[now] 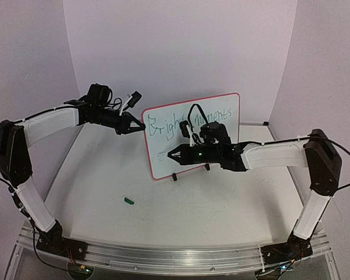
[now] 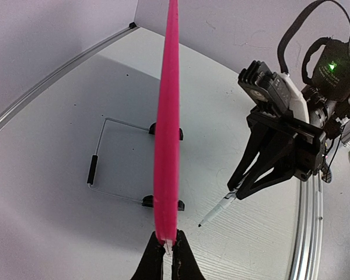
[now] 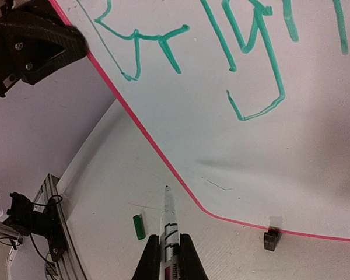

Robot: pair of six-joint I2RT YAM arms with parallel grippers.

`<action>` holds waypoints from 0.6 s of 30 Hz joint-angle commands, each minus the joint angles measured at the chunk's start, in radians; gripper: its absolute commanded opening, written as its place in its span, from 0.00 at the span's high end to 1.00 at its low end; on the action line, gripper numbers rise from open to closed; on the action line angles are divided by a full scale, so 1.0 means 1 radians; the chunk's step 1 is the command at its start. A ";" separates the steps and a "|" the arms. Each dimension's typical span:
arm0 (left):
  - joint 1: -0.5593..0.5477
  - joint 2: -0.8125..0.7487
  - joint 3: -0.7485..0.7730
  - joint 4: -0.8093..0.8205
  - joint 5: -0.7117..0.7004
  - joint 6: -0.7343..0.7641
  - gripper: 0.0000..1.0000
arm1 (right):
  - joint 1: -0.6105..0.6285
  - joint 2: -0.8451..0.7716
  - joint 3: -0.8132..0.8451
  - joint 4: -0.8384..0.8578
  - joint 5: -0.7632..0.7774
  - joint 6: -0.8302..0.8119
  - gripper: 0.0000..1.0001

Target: Write a sentence on the whiteboard

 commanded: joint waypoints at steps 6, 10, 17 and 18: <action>-0.022 0.001 0.020 -0.070 -0.004 0.021 1.00 | 0.004 0.060 0.069 0.041 0.064 0.006 1.00; -0.022 0.004 0.020 -0.069 -0.002 0.021 1.00 | 0.004 0.077 0.081 0.041 0.078 0.001 1.00; -0.023 0.003 0.020 -0.071 -0.004 0.022 1.00 | 0.004 0.093 0.098 0.048 0.095 -0.005 1.00; -0.023 0.004 0.020 -0.071 -0.003 0.022 1.00 | 0.004 0.097 0.103 0.048 0.092 -0.007 1.00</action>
